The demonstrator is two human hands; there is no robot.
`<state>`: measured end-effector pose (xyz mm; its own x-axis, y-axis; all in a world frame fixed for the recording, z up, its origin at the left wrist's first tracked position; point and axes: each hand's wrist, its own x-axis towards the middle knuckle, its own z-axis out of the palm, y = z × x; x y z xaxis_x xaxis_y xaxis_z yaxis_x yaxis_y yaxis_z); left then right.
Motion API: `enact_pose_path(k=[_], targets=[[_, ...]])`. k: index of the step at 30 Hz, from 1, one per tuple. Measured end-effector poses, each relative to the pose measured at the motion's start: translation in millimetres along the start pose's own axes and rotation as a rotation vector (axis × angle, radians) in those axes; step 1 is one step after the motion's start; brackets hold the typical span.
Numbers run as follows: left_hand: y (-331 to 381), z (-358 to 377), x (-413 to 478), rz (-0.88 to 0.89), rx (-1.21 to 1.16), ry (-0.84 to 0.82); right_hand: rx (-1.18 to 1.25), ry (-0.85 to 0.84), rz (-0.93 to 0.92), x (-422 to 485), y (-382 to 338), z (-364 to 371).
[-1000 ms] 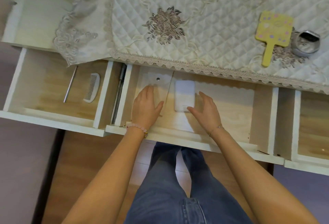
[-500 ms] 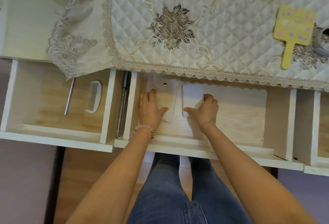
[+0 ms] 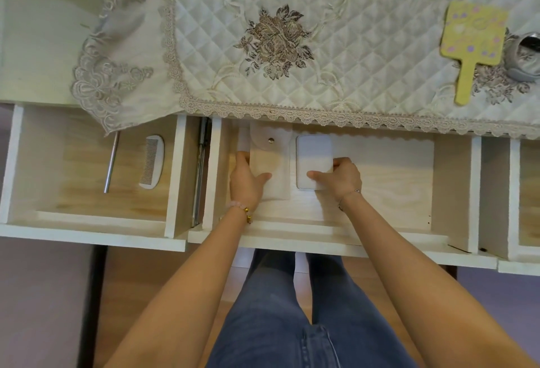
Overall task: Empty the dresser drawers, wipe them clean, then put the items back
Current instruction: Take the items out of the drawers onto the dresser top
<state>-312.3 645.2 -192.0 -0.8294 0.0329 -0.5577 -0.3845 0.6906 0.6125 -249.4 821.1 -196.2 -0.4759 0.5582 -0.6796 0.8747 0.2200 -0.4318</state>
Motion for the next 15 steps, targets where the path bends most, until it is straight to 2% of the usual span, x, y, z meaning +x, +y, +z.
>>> enact_pose_path(k=[4,10,15], targets=[[-1.5,-3.5,-6.7,-0.018,-0.170,-0.031,0.163,-0.019,0.018,-6.7,4.9,-3.0],[4.4,-13.6,-28.3,-0.017,-0.306,-0.057,0.446,-0.108,0.001,-20.9,18.6,-17.8],[14.3,-23.6,-59.2,-0.011,-0.403,-0.062,0.571,-0.136,0.002,-38.0,28.4,-37.1]])
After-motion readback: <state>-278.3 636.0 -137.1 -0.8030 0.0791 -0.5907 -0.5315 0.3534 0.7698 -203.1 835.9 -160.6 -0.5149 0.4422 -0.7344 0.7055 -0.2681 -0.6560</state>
